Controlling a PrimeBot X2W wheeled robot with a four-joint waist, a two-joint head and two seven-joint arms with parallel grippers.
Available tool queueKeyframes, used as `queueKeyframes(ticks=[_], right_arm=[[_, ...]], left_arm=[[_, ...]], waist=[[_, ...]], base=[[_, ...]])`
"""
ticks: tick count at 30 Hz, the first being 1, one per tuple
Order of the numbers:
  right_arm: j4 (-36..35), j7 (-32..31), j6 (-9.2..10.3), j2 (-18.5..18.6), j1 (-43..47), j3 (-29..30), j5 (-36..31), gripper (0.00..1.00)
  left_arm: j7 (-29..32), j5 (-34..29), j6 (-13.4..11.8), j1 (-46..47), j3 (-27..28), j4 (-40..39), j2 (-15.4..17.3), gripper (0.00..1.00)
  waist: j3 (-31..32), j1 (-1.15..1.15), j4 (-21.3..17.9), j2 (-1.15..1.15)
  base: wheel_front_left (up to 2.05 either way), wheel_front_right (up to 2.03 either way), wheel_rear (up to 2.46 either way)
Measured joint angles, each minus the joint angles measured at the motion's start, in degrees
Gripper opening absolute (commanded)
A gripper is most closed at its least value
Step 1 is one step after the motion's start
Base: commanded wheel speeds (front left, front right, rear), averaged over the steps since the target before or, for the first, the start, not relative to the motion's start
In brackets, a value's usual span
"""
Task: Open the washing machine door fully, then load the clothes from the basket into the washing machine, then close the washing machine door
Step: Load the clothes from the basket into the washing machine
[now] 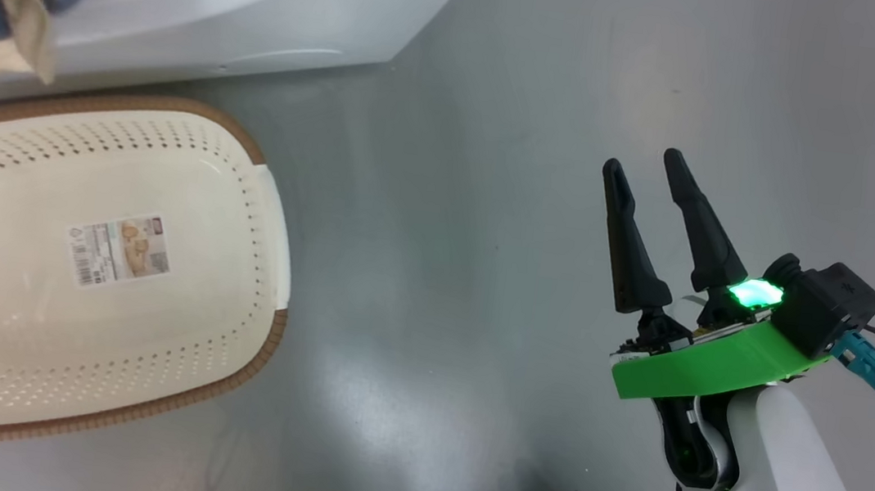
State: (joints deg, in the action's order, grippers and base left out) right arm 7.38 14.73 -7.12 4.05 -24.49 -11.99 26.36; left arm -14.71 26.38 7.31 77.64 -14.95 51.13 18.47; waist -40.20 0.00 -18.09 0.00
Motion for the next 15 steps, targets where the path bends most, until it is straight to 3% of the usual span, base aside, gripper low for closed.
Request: queueKeyframes(ticks=[6, 10, 13, 15], right_arm=[[-0.32, 0.00, 0.00, -0.37, -0.19, 0.01, -0.01, 1.00], [-0.10, 0.00, 0.00, -0.48, -0.20, -0.04, -0.01, 1.00], [0.19, 0.00, 0.00, -0.54, -0.20, -0.18, -0.01, 1.00], [0.34, 0.00, 0.00, -0.58, -0.21, -0.19, -0.01, 1.00]], left_arm=[[-0.02, -4.08, -0.08, 2.82, 6.42, -10.51, -0.10, 0.00], [-0.08, -5.60, -0.08, 1.75, 8.25, -8.25, -1.05, 0.00], [-0.07, -6.08, -0.08, 0.24, 8.35, -3.59, -1.63, 1.00], [-0.07, -6.10, -0.08, -0.01, 8.34, -1.37, -1.88, 1.00]], waist=[[-1.39, 0.00, -1.44, 0.00], [-1.09, 0.00, -1.70, 0.00], [-0.49, 0.00, -1.49, 0.00], [-0.13, 0.00, -1.26, 0.00]], base=[[0.00, 0.00, 0.00], [0.00, 0.00, 0.00], [0.00, 0.00, 0.00], [0.00, 0.00, 0.00]])
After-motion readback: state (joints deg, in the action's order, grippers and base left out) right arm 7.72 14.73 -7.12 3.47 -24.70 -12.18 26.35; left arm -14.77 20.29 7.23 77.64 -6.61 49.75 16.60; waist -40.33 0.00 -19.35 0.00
